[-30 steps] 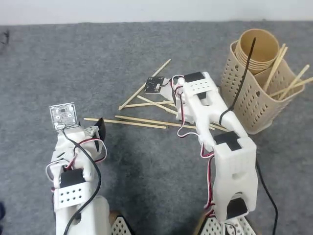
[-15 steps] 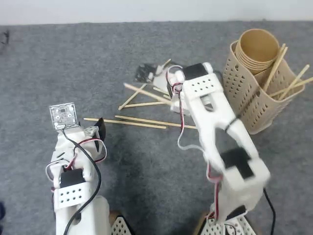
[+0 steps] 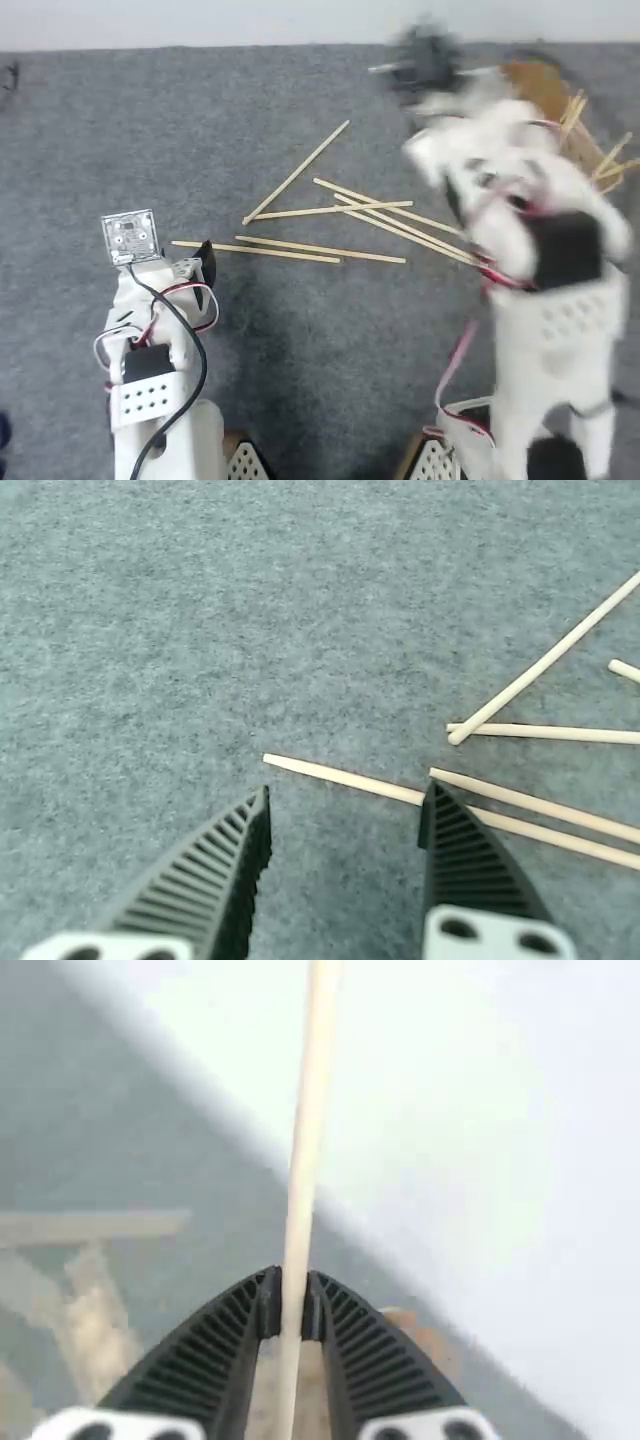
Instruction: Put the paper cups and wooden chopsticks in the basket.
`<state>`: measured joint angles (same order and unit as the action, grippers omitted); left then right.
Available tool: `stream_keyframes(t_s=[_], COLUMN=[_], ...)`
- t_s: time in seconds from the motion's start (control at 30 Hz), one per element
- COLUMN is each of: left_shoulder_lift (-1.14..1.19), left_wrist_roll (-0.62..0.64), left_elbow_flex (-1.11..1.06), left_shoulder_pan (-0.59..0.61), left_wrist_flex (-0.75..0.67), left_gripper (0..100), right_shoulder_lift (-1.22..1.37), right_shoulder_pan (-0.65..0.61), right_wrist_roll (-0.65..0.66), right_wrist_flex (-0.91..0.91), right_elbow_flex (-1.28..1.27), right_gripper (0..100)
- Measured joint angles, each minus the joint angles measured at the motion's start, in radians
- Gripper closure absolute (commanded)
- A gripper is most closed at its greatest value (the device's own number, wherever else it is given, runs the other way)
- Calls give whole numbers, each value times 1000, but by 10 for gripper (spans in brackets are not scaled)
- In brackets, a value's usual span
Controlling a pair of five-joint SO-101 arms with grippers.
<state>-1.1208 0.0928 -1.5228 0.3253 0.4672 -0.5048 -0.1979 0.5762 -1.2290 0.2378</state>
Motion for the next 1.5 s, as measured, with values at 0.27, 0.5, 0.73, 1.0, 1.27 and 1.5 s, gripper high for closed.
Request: stream_keyframes(t_s=[0.27, 0.5, 0.73, 1.0, 1.27, 1.5], left_shoulder_lift=[0, 0, 0, 0, 0, 0], left_wrist_roll=[0, 0, 0, 0, 0, 0], left_elbow_flex=[0, 0, 0, 0, 0, 0], left_shoulder_pan=[0, 0, 0, 0, 0, 0], left_wrist_flex=[0, 0, 0, 0, 0, 0], left_gripper=[776, 776, 776, 776, 776, 776], right_shoulder_lift=[-34, 72, 2, -160, -276, -394], right_shoulder_pan=[282, 399, 399, 417, 489, 488], right_wrist_roll=[-183, -330, -376, -376, -362, -356], right_wrist_flex=[124, 212, 442, 557, 635, 657], right_elbow_flex=[3, -26, -316, -654, -893, -1017], right_gripper=[993, 993, 993, 993, 984, 719])
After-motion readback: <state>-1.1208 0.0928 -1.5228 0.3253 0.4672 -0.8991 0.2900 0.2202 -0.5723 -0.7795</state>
